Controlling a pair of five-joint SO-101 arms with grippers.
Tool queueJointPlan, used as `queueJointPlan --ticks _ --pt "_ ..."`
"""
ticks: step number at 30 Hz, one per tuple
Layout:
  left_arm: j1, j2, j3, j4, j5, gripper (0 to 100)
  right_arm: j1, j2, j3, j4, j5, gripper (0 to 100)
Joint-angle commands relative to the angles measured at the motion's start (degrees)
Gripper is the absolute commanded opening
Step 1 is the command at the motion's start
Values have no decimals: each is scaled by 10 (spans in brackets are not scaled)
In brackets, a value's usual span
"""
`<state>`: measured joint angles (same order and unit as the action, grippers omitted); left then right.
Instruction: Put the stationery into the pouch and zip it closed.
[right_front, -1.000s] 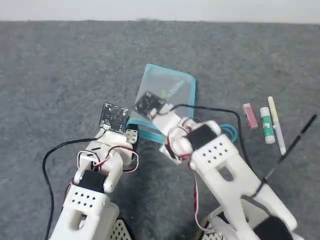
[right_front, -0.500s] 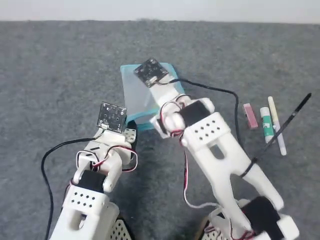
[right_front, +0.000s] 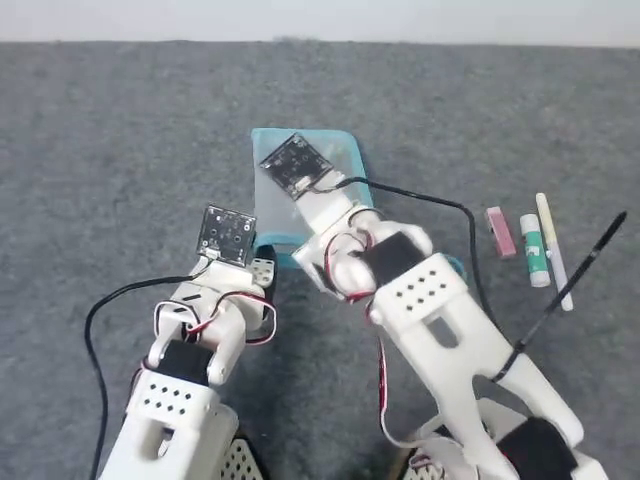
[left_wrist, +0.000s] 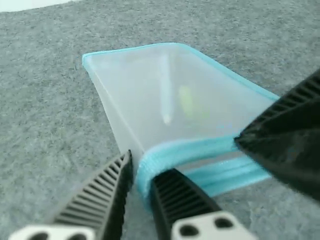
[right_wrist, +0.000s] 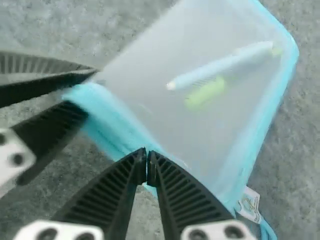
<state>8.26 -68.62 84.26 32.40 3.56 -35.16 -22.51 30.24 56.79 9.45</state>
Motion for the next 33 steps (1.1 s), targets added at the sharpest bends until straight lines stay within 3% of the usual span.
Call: queueJointPlan --ticks 1,6,10,18,23,27,33 --pt "-2 -10 -7 -21 8 11 79 0 -16 60 16 28" --pt "-2 -10 -7 -20 10 11 184 0 -72 226 105 28" --pt "-2 -9 -7 -20 8 11 312 0 -107 279 176 28" --pt "-2 -7 -7 -19 8 11 500 6 -109 272 324 128" --pt "-2 -10 1 -19 8 11 602 19 -108 230 399 130" --pt "-2 -10 1 -19 8 11 645 89 -120 193 440 133" --pt "-3 -7 2 -19 7 11 674 231 -188 160 442 134"
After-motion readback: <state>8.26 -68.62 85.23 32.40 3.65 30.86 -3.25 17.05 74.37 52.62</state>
